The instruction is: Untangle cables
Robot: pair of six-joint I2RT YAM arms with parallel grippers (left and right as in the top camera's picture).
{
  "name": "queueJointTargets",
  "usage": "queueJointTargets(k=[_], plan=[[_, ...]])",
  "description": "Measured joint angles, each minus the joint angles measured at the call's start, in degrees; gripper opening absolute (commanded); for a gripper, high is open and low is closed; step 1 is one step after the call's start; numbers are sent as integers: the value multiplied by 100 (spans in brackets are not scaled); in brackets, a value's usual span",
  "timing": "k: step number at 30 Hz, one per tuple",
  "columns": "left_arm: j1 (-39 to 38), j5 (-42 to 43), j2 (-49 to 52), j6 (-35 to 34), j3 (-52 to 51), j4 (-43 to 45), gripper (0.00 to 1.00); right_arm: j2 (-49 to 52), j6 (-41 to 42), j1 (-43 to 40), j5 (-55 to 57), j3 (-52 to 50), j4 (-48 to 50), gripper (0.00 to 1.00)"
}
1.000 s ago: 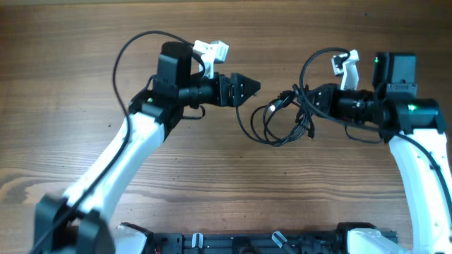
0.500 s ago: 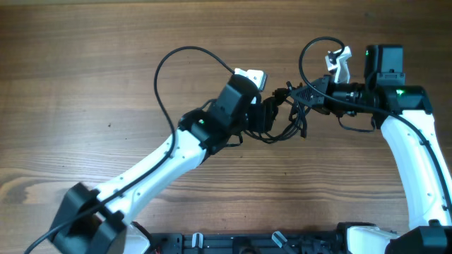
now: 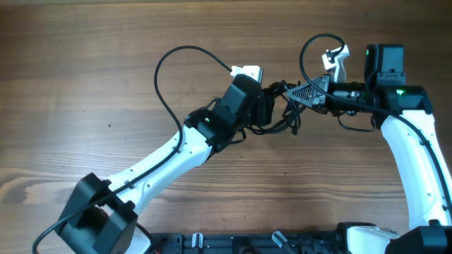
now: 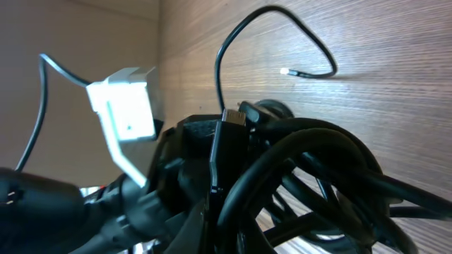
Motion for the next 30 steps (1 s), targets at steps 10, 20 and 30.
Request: queueJointTargets(k=[10,20,30], plan=[[-31,-560,66,33,0,-24,4,0,-2,0,407,0,-332,4],[212,-479,-535,101,-55,-81,4,26,-293,2,1810,26,-1014,4],[1558,1056,-1191,96,-70,-514,4,538,-258,85,2052,92,-925,4]])
